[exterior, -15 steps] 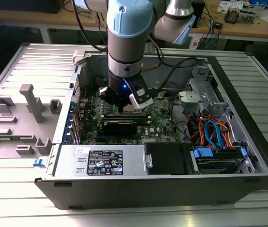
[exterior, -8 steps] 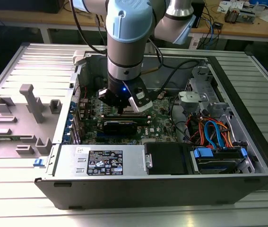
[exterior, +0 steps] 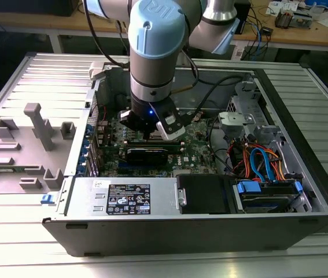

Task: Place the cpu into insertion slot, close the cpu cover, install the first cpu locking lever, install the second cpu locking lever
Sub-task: 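Install the second cpu locking lever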

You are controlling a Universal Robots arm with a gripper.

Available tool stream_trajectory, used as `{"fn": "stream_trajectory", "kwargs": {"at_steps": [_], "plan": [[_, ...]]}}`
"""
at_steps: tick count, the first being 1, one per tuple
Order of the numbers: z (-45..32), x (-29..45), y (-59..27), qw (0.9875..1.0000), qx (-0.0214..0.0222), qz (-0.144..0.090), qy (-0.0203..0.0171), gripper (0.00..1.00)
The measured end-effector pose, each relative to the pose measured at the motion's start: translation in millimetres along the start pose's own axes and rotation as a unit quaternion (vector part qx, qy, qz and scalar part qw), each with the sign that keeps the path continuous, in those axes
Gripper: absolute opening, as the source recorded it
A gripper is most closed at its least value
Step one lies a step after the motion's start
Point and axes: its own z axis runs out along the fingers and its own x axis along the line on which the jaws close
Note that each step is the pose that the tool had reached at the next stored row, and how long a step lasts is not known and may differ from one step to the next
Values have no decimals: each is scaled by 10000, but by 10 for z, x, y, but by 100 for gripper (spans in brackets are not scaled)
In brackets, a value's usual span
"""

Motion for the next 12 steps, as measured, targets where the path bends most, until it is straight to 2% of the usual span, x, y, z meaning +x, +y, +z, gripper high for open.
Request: {"fn": "stream_trajectory", "kwargs": {"at_steps": [12], "plan": [[15,4,-14,10000,-12,-1,-1,11]]}}
